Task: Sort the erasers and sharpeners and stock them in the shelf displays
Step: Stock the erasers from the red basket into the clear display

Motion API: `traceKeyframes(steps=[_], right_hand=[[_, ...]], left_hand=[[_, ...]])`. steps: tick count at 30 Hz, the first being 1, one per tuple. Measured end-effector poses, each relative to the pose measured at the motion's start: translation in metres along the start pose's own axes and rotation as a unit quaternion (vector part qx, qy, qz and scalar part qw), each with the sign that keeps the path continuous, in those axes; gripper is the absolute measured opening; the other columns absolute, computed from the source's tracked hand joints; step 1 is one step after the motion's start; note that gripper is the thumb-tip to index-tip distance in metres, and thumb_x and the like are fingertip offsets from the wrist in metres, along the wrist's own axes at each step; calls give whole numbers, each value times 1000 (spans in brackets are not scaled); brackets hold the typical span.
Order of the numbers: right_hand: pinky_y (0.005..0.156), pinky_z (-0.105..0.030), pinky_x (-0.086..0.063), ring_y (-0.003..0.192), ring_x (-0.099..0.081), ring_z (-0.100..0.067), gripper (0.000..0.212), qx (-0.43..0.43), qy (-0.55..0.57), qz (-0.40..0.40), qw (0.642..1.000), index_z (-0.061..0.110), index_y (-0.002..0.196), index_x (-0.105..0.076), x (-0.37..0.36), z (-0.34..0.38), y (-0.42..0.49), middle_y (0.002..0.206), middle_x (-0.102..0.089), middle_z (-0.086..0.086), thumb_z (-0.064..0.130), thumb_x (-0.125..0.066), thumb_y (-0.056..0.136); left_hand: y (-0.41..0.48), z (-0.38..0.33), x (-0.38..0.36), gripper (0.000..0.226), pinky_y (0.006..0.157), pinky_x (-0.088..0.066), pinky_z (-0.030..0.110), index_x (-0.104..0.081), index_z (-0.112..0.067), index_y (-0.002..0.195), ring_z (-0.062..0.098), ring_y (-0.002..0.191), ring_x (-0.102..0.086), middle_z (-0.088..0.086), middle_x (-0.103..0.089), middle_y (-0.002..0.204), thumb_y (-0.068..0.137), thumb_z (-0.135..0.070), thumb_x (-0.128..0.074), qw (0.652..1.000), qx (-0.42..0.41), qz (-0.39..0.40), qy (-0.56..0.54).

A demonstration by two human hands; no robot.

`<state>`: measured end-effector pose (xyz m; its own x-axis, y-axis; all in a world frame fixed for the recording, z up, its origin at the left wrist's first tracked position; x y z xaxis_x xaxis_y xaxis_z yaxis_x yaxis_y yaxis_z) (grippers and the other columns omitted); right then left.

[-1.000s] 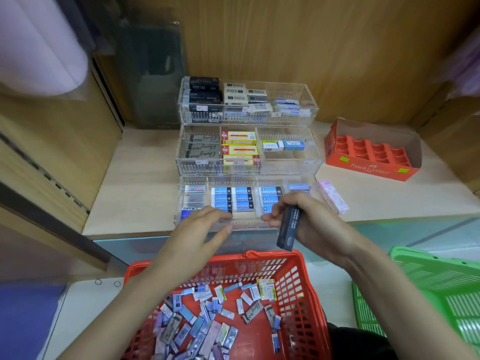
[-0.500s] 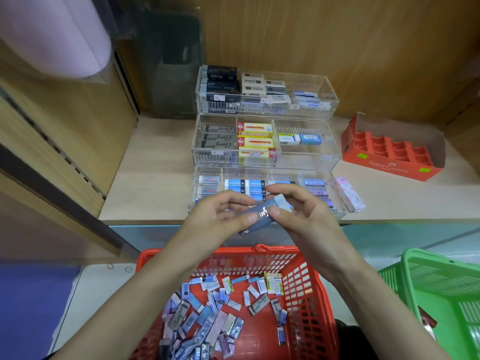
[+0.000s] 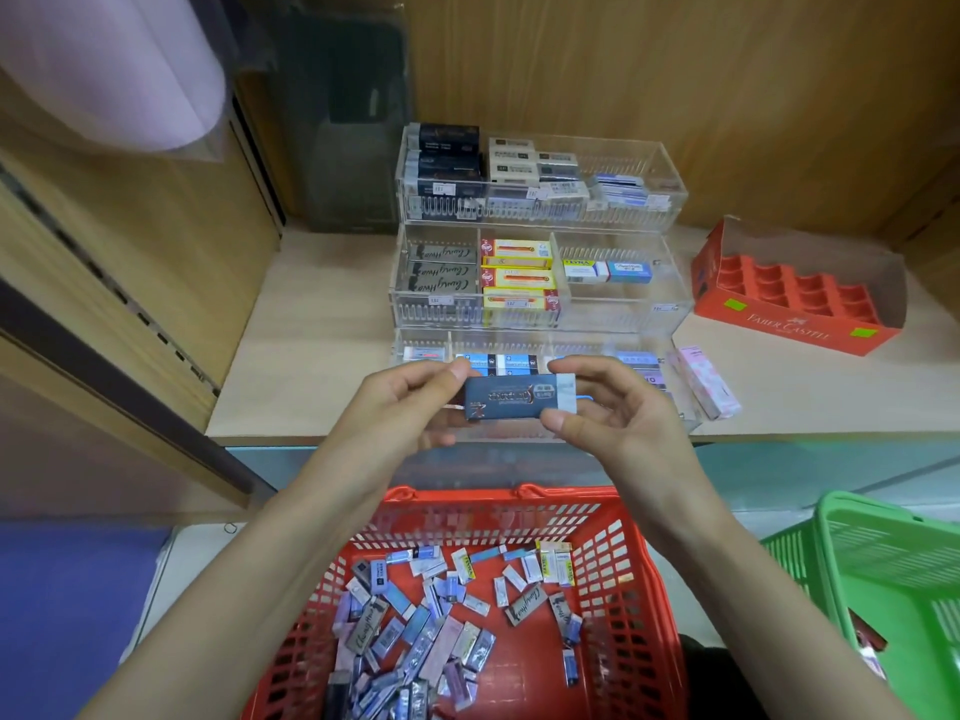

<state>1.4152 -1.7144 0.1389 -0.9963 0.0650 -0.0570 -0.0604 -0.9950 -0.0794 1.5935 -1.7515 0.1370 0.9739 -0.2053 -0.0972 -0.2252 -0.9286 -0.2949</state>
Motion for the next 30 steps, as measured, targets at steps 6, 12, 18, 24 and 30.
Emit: traceKeyframes(steps=[6, 12, 18, 24, 30], right_hand=[[70, -13, -49, 80, -66, -6, 31, 10, -24, -1, 1000, 10, 106, -60, -3, -3, 0, 98, -64, -8, -7, -64, 81], [89, -4, -33, 105, -49, 9, 29, 123, -320, 33, 939, 28, 109, -60, -7, -12, 18, 107, -54, 17, 31, -70, 82], [78, -8, -40, 83, -56, 0, 21, 173, -260, 34, 949, 32, 101, -64, -22, 6, 49, 85, -60, 22, 26, -69, 82], [52, -17, -45, 49, -57, -10, 22, 144, -109, 2, 984, 10, 73, -60, -40, 39, 80, 51, -57, 1, 16, -54, 92], [76, -19, -47, 83, -58, -7, 41, 185, -224, 83, 953, 36, 112, -54, -39, 49, 99, 90, -61, 15, 9, -68, 84]], left_hand=[[4, 4, 4, 9, 56, -47, 15, -69, -11, 90, 2, 59, -59, -3, -69, 72, 82, -14, -68, 999, -24, -16, 31], [11, -3, 18, 6, 55, -48, 14, -69, -12, 85, 3, 58, -60, -6, -68, 64, 85, -16, -65, 998, -32, -55, 6], [20, -29, 32, 28, 71, -51, 17, -66, -24, 105, 8, 77, -65, -2, -71, 89, 78, -33, -65, 991, -117, -45, 56], [42, -58, 39, 11, 56, -44, 14, -67, -7, 87, 1, 56, -58, -1, -65, 67, 89, -14, -59, 979, -159, -54, 116], [57, -70, 46, 21, 57, -47, 17, -69, -11, 95, 4, 58, -59, 0, -67, 66, 90, -27, -57, 974, -177, -87, 112]])
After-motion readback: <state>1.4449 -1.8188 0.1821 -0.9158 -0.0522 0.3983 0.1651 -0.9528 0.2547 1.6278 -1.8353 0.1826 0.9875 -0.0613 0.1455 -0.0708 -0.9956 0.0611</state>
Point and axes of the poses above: each hand's wrist, its own y-axis towards the middle knuckle, its own x-axis out of the back of the hand, z = x × y, the point moved 1 cm from there along y, towards the middle knuckle
